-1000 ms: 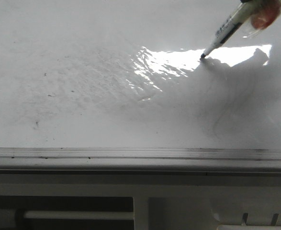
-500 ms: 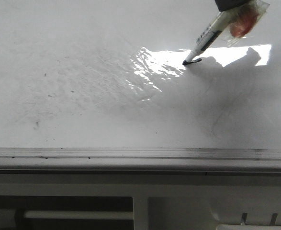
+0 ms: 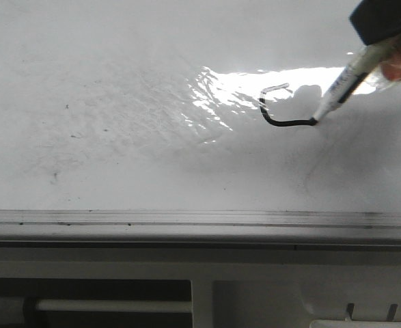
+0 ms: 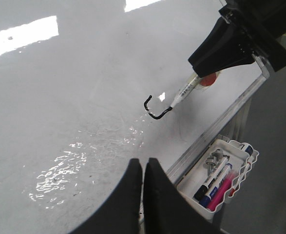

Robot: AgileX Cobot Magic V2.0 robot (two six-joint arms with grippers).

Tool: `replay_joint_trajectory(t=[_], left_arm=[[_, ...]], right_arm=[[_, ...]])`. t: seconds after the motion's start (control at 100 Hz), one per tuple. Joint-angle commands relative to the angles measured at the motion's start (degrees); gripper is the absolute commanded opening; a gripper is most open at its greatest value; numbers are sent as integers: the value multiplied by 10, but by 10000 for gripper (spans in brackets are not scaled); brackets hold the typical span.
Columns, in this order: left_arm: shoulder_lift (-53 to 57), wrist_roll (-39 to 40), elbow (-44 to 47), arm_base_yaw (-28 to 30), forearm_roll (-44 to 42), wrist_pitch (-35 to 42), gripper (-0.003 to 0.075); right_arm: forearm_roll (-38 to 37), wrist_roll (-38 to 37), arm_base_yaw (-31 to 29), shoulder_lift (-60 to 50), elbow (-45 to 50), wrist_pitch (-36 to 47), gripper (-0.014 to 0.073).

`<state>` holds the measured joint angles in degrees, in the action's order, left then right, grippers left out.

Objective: Write number 8 on whiteboard

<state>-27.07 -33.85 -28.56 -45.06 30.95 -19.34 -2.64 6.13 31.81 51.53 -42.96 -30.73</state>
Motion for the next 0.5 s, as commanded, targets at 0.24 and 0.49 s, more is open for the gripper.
replay_joint_trajectory(t=[0.24, 0.49], left_arm=[[-5, 7, -16, 1, 14, 35, -20], [-5, 7, -16, 1, 14, 35, -20]], right_arm=[[3, 3, -1, 6, 31, 25, -42], [4, 3, 20, 34, 28, 117, -42]])
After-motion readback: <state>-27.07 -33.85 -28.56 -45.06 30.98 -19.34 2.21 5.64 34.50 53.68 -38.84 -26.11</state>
